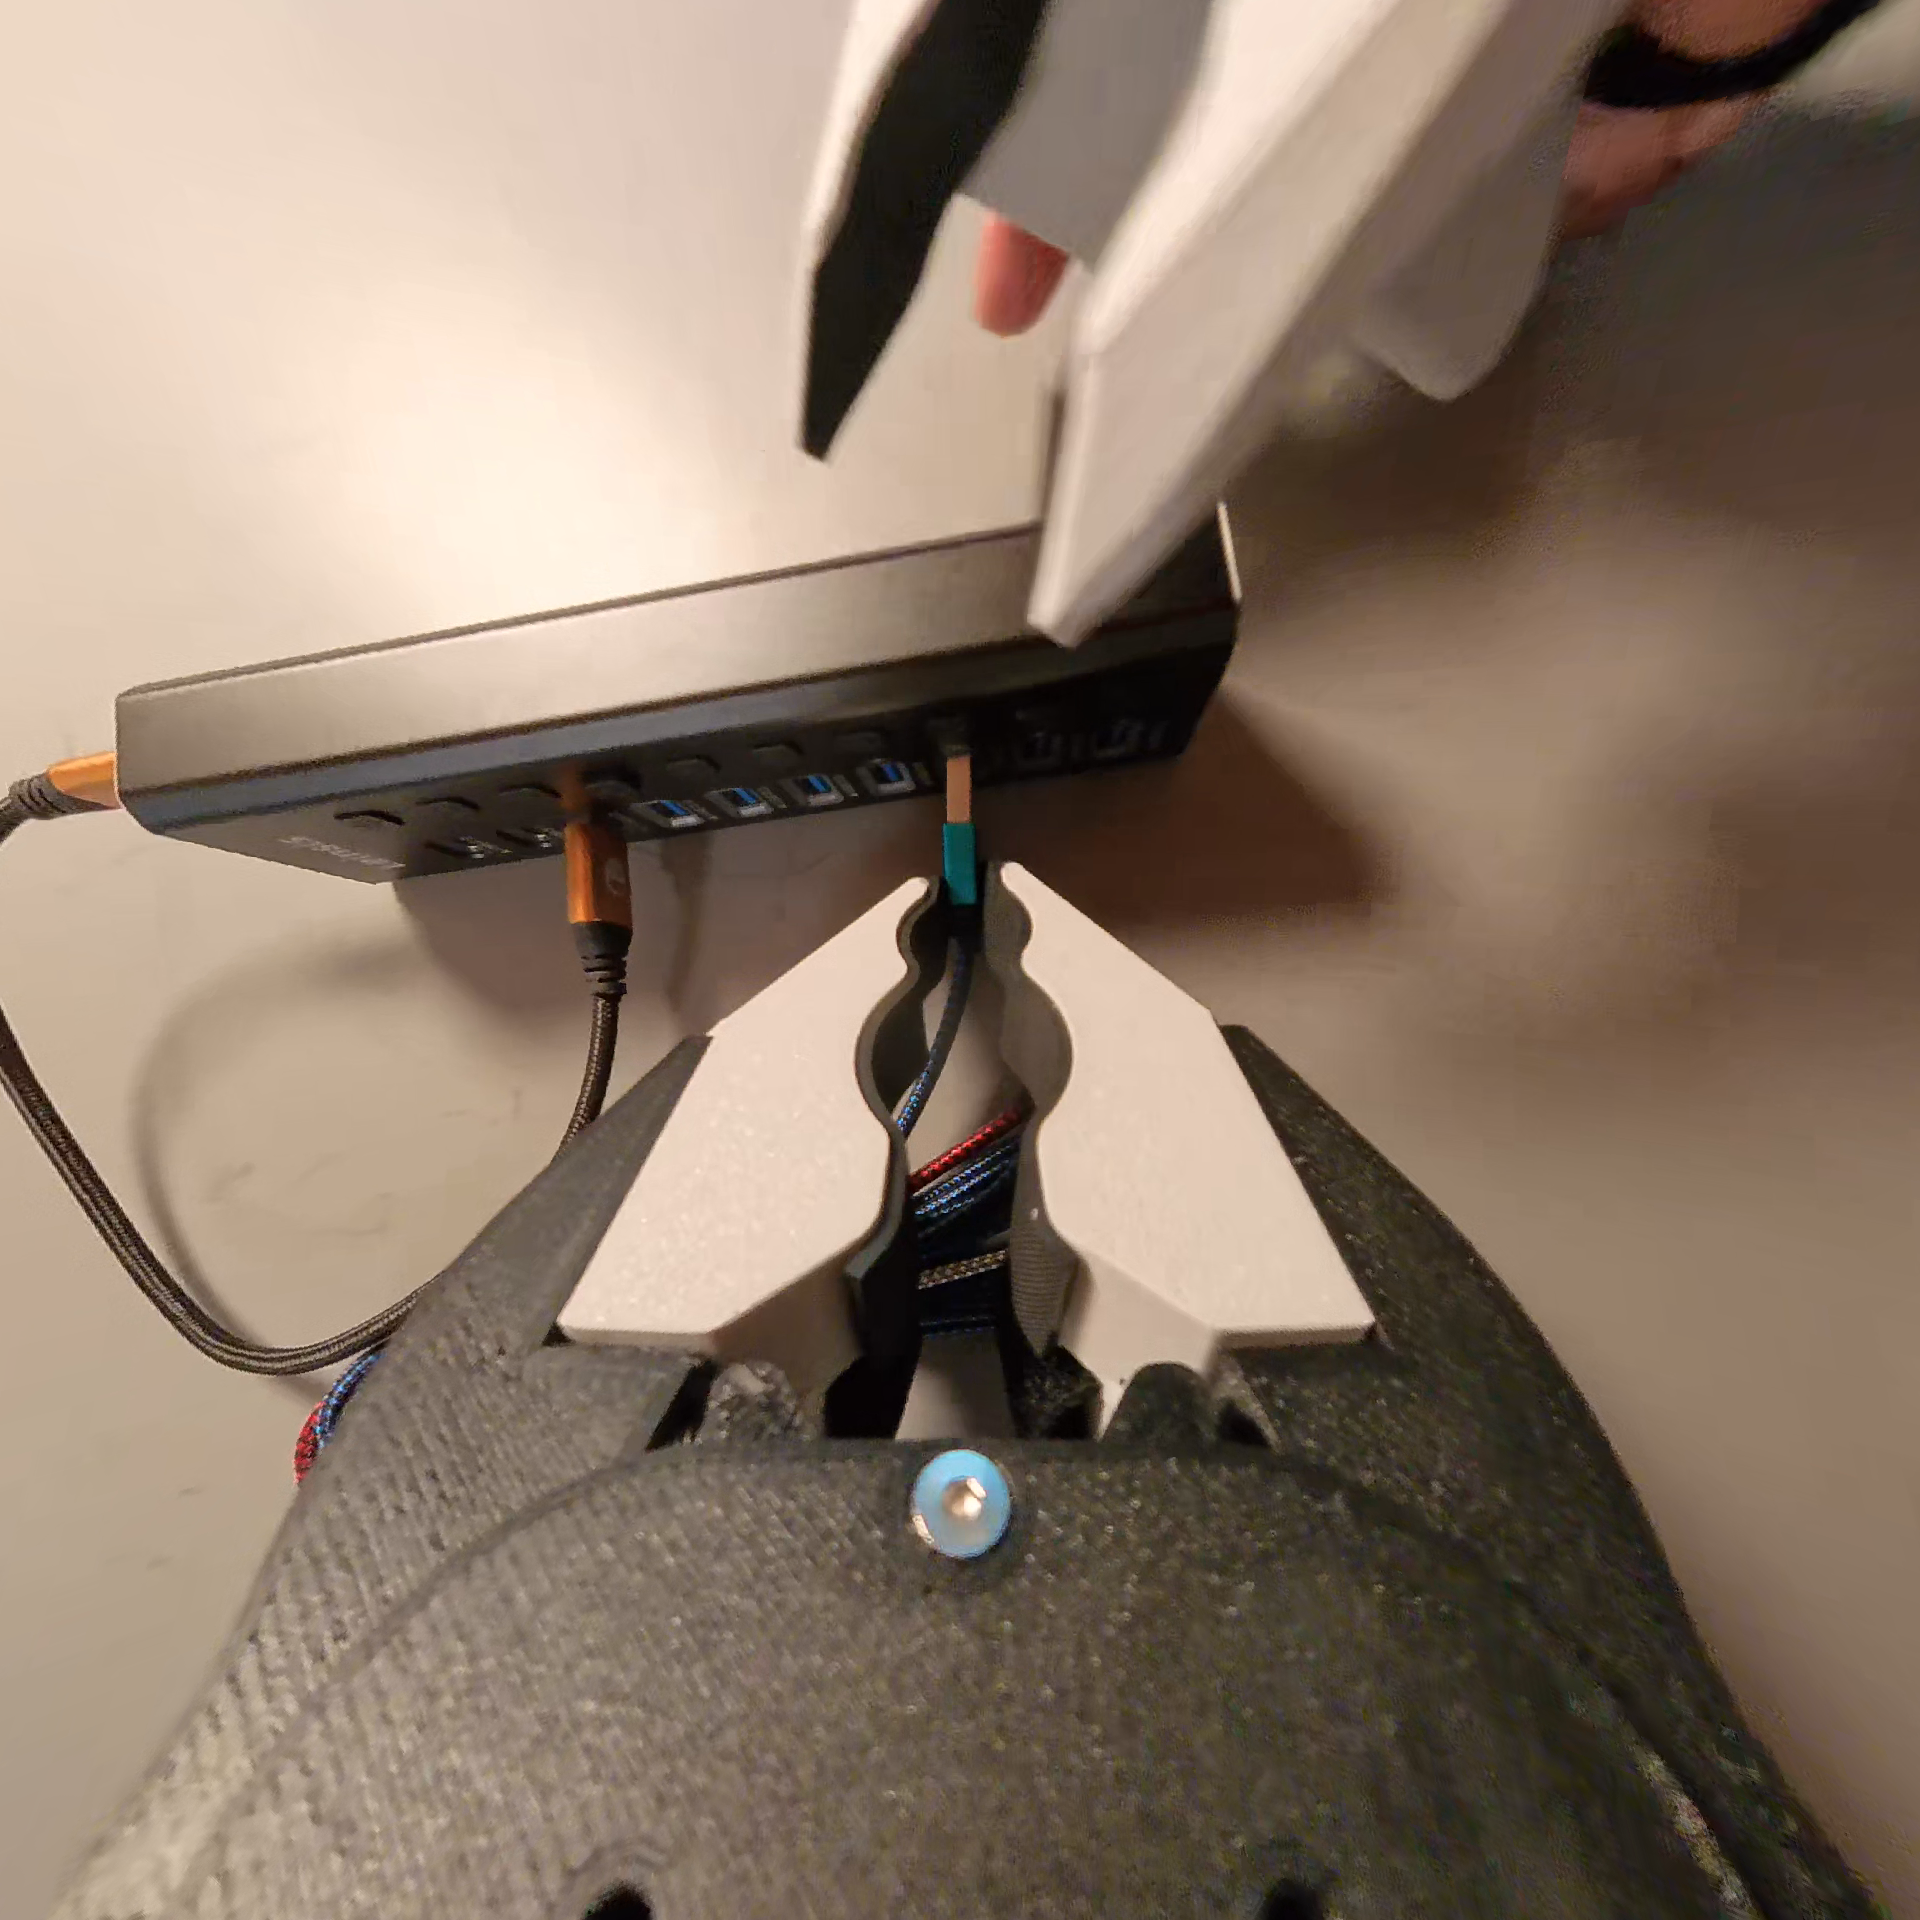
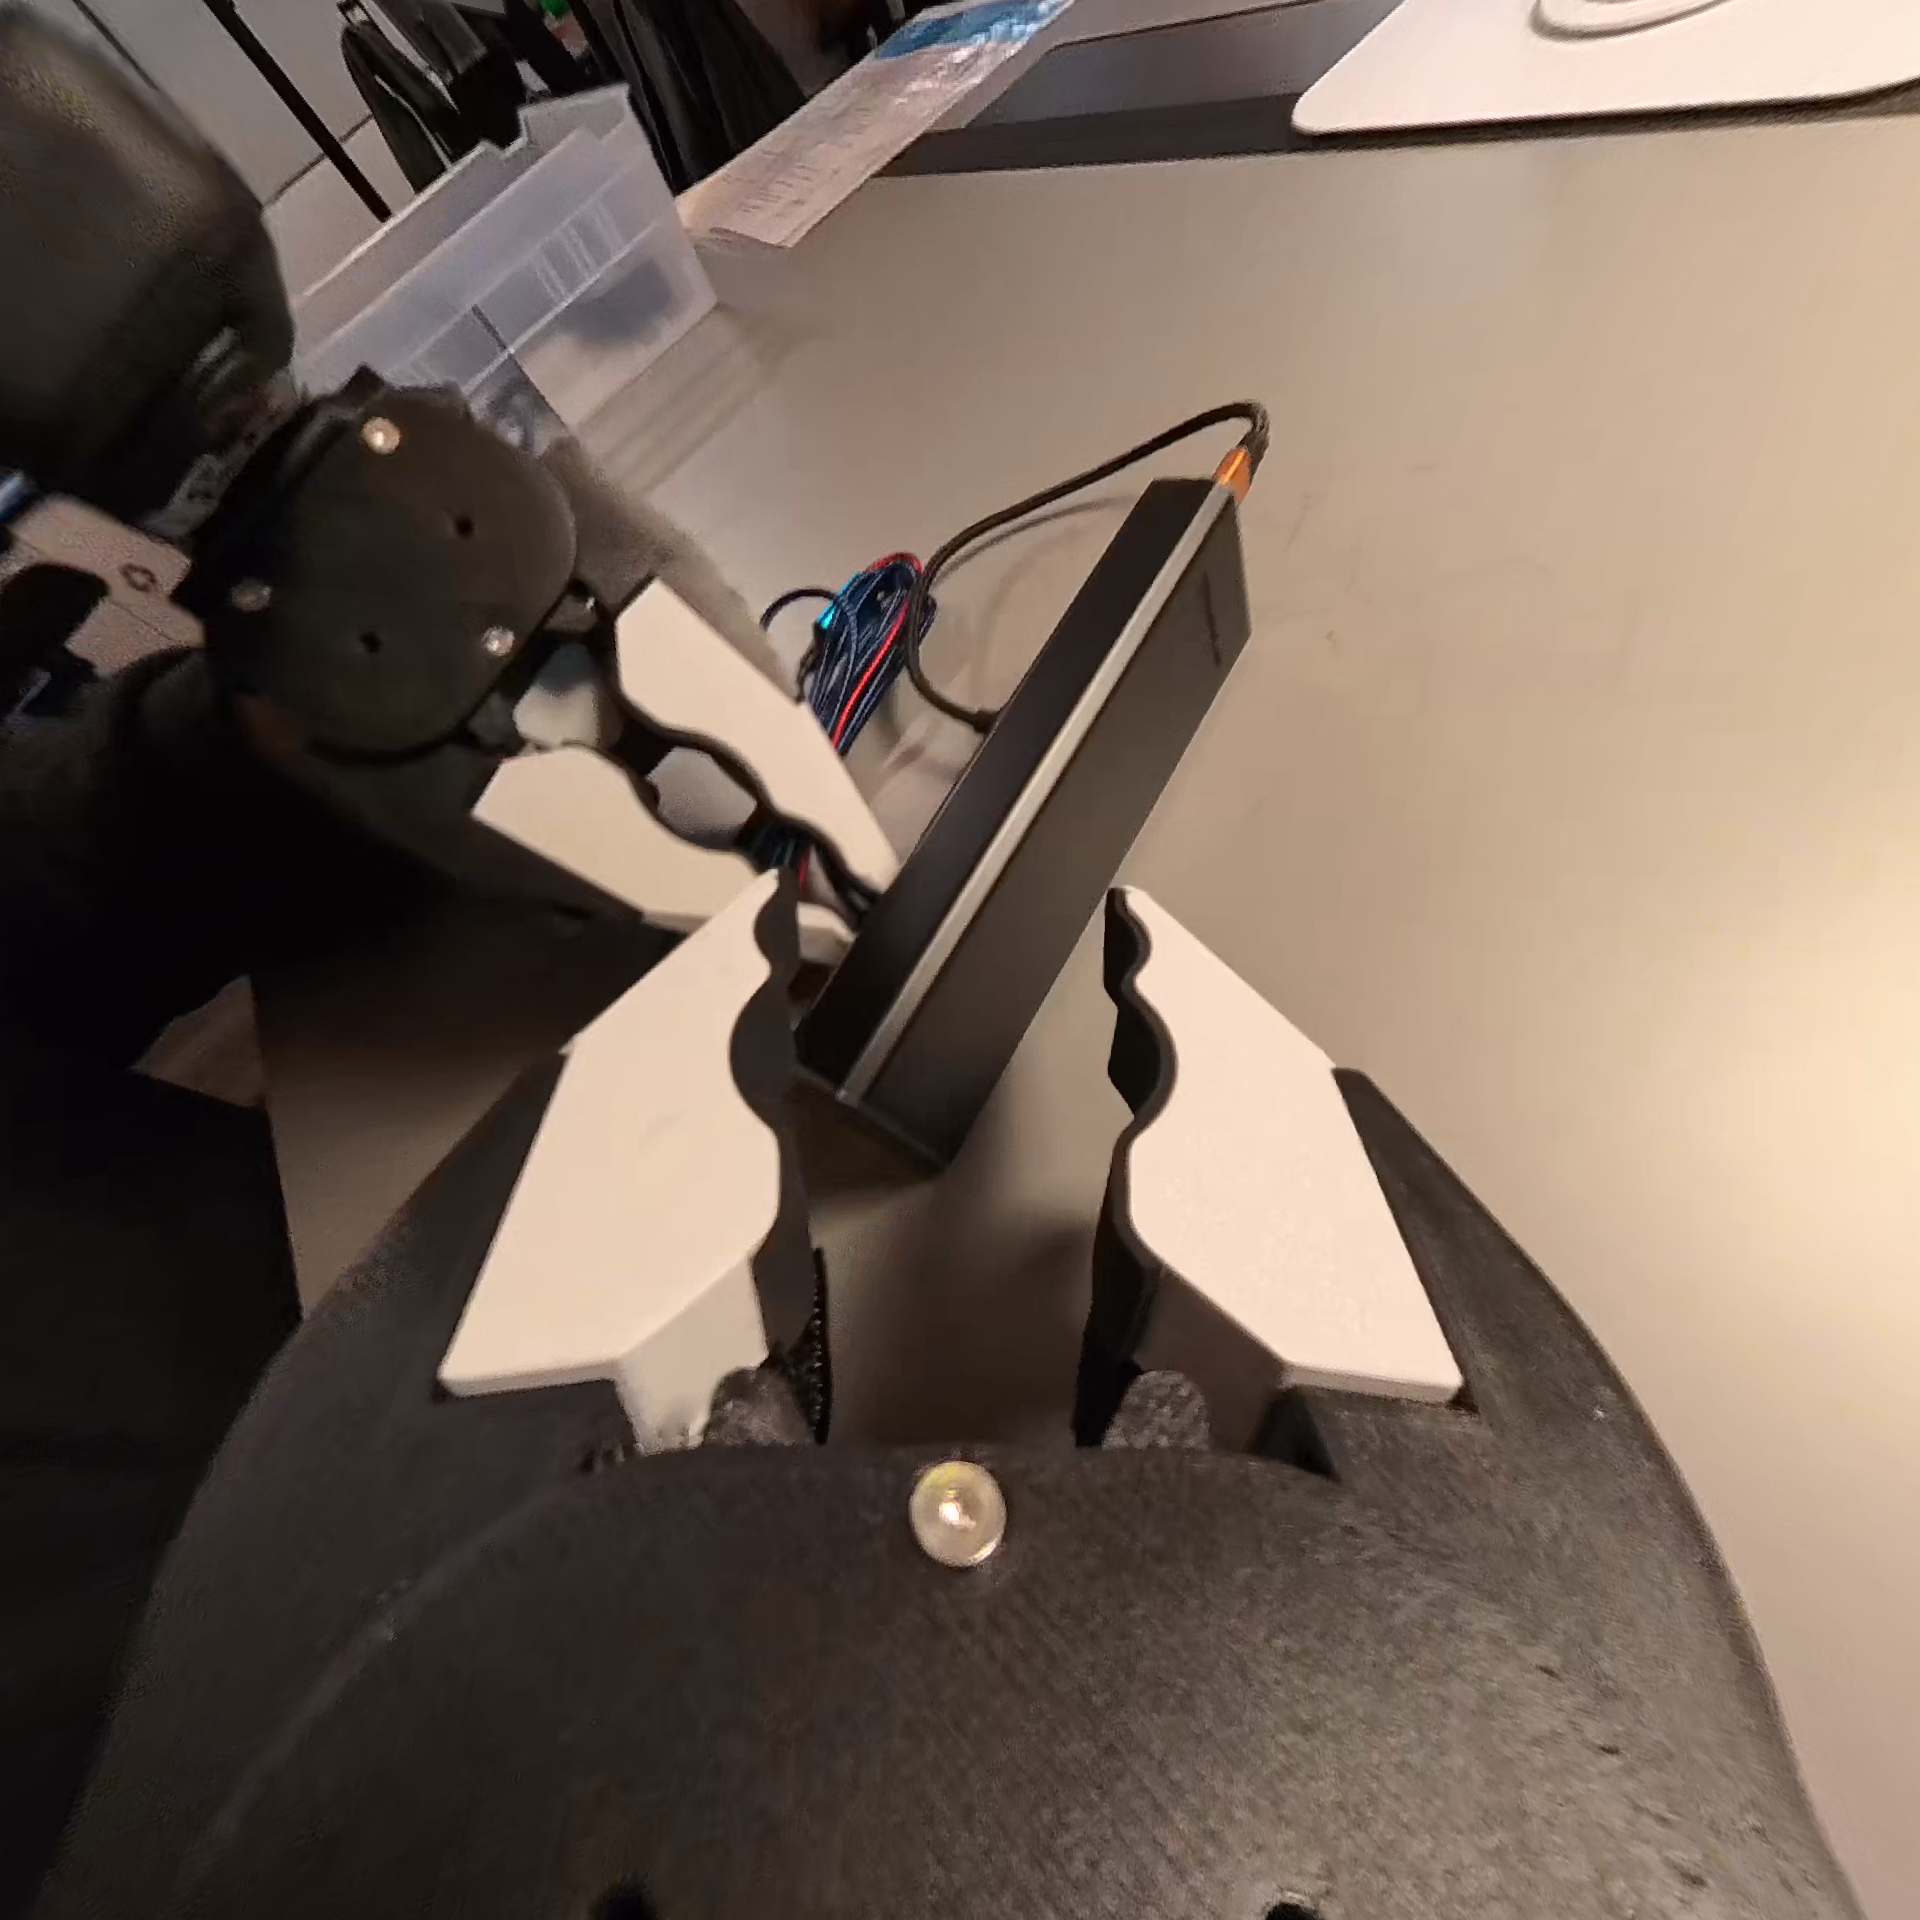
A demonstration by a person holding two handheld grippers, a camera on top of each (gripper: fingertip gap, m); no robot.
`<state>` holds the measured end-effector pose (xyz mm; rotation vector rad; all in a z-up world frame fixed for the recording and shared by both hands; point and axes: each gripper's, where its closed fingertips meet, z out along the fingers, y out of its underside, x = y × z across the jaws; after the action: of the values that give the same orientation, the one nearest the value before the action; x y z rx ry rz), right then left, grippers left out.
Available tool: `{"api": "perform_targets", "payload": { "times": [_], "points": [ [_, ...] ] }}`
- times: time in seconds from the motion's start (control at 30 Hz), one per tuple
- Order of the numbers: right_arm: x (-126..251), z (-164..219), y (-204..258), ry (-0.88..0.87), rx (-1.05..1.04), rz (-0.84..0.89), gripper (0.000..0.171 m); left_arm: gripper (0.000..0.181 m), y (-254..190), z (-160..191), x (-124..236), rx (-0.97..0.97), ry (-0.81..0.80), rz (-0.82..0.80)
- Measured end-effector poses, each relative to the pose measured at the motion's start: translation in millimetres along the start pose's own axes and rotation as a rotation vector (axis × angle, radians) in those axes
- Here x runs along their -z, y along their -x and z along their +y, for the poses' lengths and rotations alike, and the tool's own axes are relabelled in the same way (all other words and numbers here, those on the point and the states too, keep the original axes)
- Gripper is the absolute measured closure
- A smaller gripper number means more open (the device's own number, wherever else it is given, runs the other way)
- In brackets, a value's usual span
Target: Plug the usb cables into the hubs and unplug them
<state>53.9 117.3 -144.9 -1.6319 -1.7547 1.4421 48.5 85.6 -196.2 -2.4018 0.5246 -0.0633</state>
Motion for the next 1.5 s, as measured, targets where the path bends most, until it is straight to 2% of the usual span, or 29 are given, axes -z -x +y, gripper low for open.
{"api": "perform_targets", "payload": {
  "times": [0.03,0.17,0.23,0.37,0.8,1.13,1.43,1.5],
  "points": [
    [0.7,6.8,3.2,0.02,0.013,0.02,0.11,0.172,0.0,-0.3,-0.2,0.005,-0.001,-0.003],
    [-10.8,39.2,3.8,0.156,0.123,0.168,0.114,0.172,-0.3,-2.2,-0.8,0.018,-0.006,-0.019],
    [-14.3,41.0,-2.0,0.18,0.197,0.272,0.132,0.172,-0.3,-4.9,-1.7,0.024,-0.02,-0.026],
    [-18.2,37.9,-8.9,0.18,0.265,0.374,0.138,0.172,4.8,-6.2,-2.0,0.031,-0.036,-0.06],
    [-16.1,20.6,-5.7,0.104,0.338,0.409,0.142,0.173,6.7,-20.2,10.2,0.109,-0.137,-0.032],
    [-21.7,21.9,-3.5,0.11,0.375,0.408,0.142,0.173,8.4,-18.2,9.0,0.099,-0.141,-0.021],
    [-22.2,14.9,-19.1,0.091,0.291,0.395,0.144,0.16,25.8,-22.3,25.1,0.054,-0.22,-0.054],
    [-21.9,18.6,-17.2,0.108,0.295,0.376,0.143,0.158,24.3,-21.8,31.6,0.012,-0.25,-0.018]
  ]
}}
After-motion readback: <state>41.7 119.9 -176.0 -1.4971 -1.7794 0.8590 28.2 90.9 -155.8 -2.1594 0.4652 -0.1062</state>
